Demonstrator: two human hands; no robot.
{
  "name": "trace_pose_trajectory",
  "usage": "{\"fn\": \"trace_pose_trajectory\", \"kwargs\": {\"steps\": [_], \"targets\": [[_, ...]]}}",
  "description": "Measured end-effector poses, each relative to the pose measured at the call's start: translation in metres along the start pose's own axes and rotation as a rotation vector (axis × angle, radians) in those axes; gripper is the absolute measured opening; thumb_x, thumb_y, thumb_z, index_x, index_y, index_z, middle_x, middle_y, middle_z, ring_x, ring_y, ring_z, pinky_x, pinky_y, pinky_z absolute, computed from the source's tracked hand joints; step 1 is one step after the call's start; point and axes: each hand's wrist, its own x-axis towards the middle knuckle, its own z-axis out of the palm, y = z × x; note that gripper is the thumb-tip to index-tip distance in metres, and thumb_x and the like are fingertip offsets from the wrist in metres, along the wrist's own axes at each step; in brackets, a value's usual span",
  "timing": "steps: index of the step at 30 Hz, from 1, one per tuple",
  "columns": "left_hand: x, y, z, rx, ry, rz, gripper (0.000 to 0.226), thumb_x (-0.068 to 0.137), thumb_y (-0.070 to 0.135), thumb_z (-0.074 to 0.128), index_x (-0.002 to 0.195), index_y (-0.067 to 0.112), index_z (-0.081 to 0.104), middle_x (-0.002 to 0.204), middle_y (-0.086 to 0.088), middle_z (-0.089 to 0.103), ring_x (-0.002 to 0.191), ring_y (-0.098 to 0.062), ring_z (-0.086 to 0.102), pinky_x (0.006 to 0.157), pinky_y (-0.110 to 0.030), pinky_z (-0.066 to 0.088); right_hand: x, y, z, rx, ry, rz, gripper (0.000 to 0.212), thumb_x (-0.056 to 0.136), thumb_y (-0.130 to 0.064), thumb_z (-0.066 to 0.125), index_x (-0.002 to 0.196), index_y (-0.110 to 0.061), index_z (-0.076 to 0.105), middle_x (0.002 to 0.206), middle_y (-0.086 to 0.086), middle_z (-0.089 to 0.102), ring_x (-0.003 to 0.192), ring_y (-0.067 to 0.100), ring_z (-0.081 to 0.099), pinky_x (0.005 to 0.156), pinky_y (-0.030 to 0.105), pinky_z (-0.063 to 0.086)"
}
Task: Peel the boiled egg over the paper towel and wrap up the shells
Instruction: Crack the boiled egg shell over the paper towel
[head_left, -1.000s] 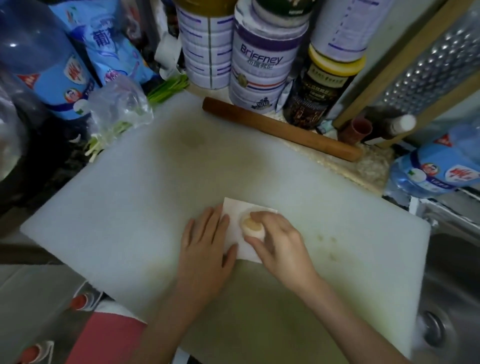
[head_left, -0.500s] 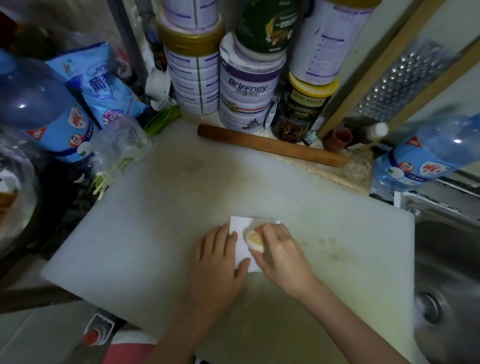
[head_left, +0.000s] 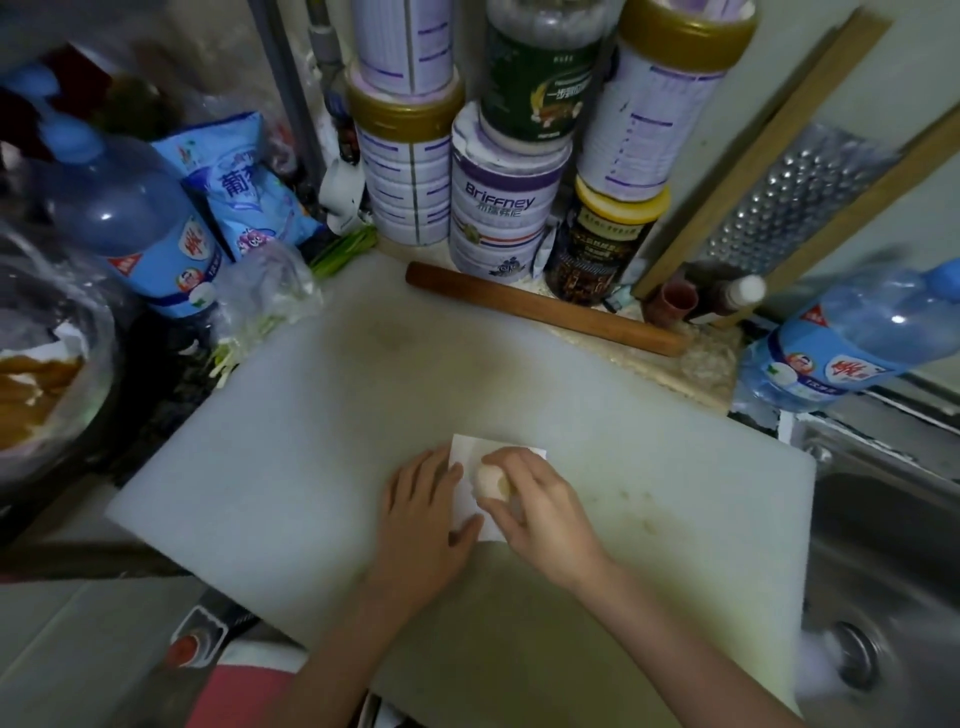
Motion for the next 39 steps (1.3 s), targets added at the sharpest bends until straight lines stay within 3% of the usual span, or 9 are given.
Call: {"fn": "trace_pose_trajectory", "kwargs": {"steps": [4,10,13,16,21,24,30,39], "targets": [[-0.001,0.001,0.0,-0.004,0.013,-0.004,0.054,0.076,0.048,0.05,0.111,0.009,0.065,0.122,-0.012,0.062,0.109,-0.035,0.059,0.093,-0.046,0.045,-0.006,-0.002,0.005,-0.002,-0.013,-0.015,0.034,0.078,-0.013,0.067,0.108,-0.013,0.051,0.108,0.006,0.062,0.097,0.024,0.06,0.078,0.027,0.045],[0.0,0.003,0.001,-0.04,0.009,-0.03,0.055,0.068,0.033,0.079,0.113,0.007,0.063,0.124,-0.014,0.059,0.114,-0.037,0.056,0.097,-0.048,0.043,-0.009,0.003,0.006,0.006,0.03,0.024,0.03,0.078,-0.013,0.068,0.104,-0.01,0.052,0.107,0.008,0.062,0.09,0.026,0.06,0.072,0.029,0.049],[-0.001,0.004,0.001,-0.041,-0.009,-0.046,0.056,0.072,0.034,0.076,0.119,0.007,0.06,0.13,-0.014,0.056,0.12,-0.036,0.051,0.102,-0.048,0.038,-0.012,0.004,0.006,-0.012,-0.01,0.04,0.028,0.078,-0.01,0.067,0.102,-0.007,0.054,0.108,0.01,0.061,0.083,0.031,0.061,0.066,0.029,0.048],[-0.001,0.004,0.002,-0.047,-0.022,-0.056,0.057,0.077,0.037,0.07,0.125,0.009,0.055,0.137,-0.012,0.049,0.128,-0.033,0.043,0.108,-0.046,0.031,-0.009,0.005,0.006,-0.09,-0.019,0.036,0.028,0.078,-0.014,0.066,0.102,-0.007,0.052,0.106,0.013,0.062,0.092,0.033,0.059,0.068,0.034,0.048],[-0.002,0.005,0.003,-0.035,-0.006,-0.045,0.057,0.078,0.035,0.069,0.127,0.009,0.054,0.138,-0.011,0.048,0.13,-0.032,0.041,0.109,-0.045,0.028,-0.001,0.004,-0.003,-0.077,-0.049,0.039,0.044,0.084,-0.02,0.062,0.125,-0.017,0.047,0.112,0.008,0.056,0.096,0.027,0.057,0.08,0.033,0.049],[-0.002,0.003,0.005,-0.049,-0.018,-0.043,0.058,0.082,0.037,0.064,0.132,0.012,0.049,0.144,-0.008,0.041,0.135,-0.029,0.035,0.113,-0.044,0.024,0.002,-0.003,-0.009,0.03,0.046,-0.018,0.032,0.083,-0.022,0.065,0.113,-0.013,0.058,0.108,0.007,0.058,0.09,0.023,0.061,0.076,0.031,0.053],[-0.002,0.004,0.004,-0.049,0.009,-0.037,0.056,0.079,0.036,0.069,0.126,0.009,0.055,0.138,-0.011,0.049,0.129,-0.031,0.043,0.108,-0.046,0.031,-0.002,0.006,-0.008,-0.085,-0.036,-0.029,0.028,0.077,-0.022,0.072,0.098,-0.008,0.06,0.097,0.009,0.065,0.09,0.03,0.061,0.07,0.034,0.052],[-0.001,0.002,0.006,-0.053,0.005,-0.037,0.056,0.079,0.036,0.069,0.126,0.009,0.056,0.138,-0.011,0.049,0.13,-0.031,0.043,0.108,-0.047,0.03,-0.004,0.005,-0.002,-0.047,0.037,0.02,0.031,0.075,-0.024,0.074,0.097,-0.01,0.058,0.096,0.007,0.066,0.088,0.024,0.061,0.07,0.03,0.051]]}}
